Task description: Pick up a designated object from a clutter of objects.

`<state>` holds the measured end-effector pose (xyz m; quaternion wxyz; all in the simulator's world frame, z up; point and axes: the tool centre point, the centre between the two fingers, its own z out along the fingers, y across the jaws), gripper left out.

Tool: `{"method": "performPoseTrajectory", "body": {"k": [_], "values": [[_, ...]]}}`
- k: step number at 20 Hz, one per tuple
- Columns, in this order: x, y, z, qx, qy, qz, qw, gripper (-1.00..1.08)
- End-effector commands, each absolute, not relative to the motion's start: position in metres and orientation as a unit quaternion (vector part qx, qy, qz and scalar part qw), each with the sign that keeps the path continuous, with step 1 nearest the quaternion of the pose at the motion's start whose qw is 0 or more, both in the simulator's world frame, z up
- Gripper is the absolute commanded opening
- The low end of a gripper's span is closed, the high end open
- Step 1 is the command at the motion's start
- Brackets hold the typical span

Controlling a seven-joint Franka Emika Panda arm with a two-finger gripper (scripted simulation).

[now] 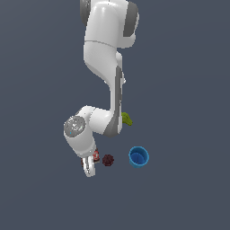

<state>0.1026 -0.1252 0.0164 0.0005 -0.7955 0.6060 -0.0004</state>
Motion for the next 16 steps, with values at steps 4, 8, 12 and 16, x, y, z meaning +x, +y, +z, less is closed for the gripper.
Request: {"method": "performPoseTrajectory", "body": {"k": [4,8,12,16], "values": [[0.103,-0.125,0.016,-0.795,0.606,0.0,0.0,-1.0],[0.101,-0.123,0.019,-0.795,0.606,0.0,0.0,-1.0],[0.097,-0.116,0.026,-0.795,0.606,0.0,0.0,-1.0],[0.089,-0.105,0.04,-0.795,0.606,0.0,0.001,-1.0]]}}
